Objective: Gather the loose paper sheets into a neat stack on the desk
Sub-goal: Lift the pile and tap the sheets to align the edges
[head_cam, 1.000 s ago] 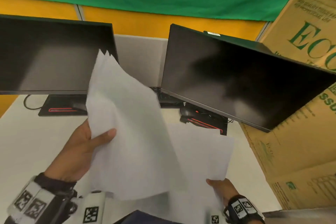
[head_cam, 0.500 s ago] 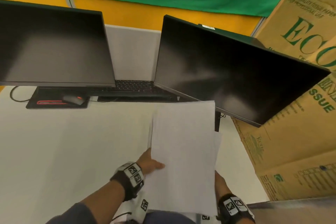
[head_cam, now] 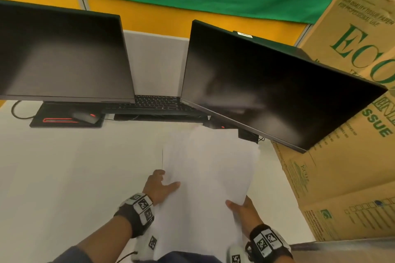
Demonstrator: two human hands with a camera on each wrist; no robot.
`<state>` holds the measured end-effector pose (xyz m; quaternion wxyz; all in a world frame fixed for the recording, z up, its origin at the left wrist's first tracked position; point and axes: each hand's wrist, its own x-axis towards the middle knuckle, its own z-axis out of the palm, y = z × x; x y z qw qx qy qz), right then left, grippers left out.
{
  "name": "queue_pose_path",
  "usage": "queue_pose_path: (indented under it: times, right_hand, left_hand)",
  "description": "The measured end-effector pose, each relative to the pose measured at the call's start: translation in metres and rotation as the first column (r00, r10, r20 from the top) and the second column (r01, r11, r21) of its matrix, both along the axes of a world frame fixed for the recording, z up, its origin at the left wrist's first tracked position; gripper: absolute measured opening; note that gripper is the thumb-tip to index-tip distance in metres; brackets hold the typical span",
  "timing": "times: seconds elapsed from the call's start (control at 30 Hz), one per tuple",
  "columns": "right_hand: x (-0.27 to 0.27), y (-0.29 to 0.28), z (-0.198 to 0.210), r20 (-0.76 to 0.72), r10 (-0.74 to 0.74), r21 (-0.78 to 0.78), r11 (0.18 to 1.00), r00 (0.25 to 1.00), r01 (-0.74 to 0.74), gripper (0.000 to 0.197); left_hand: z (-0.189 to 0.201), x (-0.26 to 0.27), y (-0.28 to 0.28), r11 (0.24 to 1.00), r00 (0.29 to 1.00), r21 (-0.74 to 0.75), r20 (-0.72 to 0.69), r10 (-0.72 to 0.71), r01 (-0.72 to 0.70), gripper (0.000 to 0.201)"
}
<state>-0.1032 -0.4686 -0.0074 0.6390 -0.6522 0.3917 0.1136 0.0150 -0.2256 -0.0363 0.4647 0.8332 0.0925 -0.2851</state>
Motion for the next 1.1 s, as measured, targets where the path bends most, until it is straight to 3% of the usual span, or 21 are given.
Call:
queue_pose_path:
  times: [0.07,0.13,0.23,0.3,0.4,0.5,0.6,0.73,0.83,0.93,1.03,1.1]
  right_hand:
    - [0.009,0.005,0.013,0.068,0.035,0.045,0.998,0.997,-0.038,0.05]
    - [0.02,0.013,0.032,0.165,0.079,0.107,0.989,0.983,-0.098,0.05]
    - [0.04,0.031,0.07,0.293,0.124,0.136,0.976,0.948,-0.169,0.035]
    - [0.055,0.043,0.094,0.386,0.181,0.043,0.976,0.905,-0.214,0.029]
    - [0.07,0.062,0.129,0.534,0.209,-0.1,0.978,0.819,-0.184,0.03]
    - [0.076,0.08,0.15,0.691,0.113,-0.063,0.993,0.714,-0.097,0.031]
    - [0.077,0.096,0.151,0.756,0.046,-0.037,0.999,0.653,-0.027,0.028]
    - [0.077,0.113,0.121,0.69,0.064,-0.047,0.998,0.721,-0.045,0.028]
    - [0.076,0.12,0.095,0.613,0.073,-0.032,0.997,0.787,-0.068,0.025]
    - [0.078,0.128,0.09,0.59,0.102,-0.062,0.995,0.801,-0.081,0.022]
    - [0.081,0.138,0.104,0.63,0.084,-0.065,0.996,0.772,-0.055,0.021]
    - [0.082,0.142,0.123,0.699,0.08,-0.079,0.996,0.711,-0.035,0.022]
  left_hand:
    - [0.01,0.006,0.018,0.96,0.983,-0.216,-0.087,0.161,-0.177,0.084]
    - [0.022,0.011,0.038,0.895,0.968,-0.37,-0.116,0.221,-0.249,0.096]
    - [0.056,0.017,0.065,0.82,0.984,-0.546,-0.067,0.162,-0.172,0.102]
    - [0.088,0.02,0.076,0.779,0.988,-0.614,-0.008,0.156,-0.128,0.099]
    - [0.142,0.021,0.088,0.763,0.949,-0.644,0.205,0.239,-0.053,0.07]
    - [0.177,0.015,0.099,0.76,0.873,-0.65,0.37,0.317,-0.001,0.037]
    - [0.182,0.007,0.108,0.762,0.831,-0.647,0.414,0.372,-0.019,0.047]
    - [0.156,0.004,0.116,0.781,0.807,-0.622,0.43,0.405,-0.06,0.079]
    - [0.143,0.001,0.12,0.81,0.795,-0.584,0.463,0.392,-0.06,0.072]
    - [0.142,0.003,0.12,0.799,0.771,-0.598,0.479,0.42,-0.064,0.071]
    - [0.156,0.006,0.116,0.785,0.729,-0.615,0.502,0.465,-0.076,0.058]
    - [0.174,0.006,0.119,0.767,0.679,-0.64,0.544,0.494,-0.045,0.053]
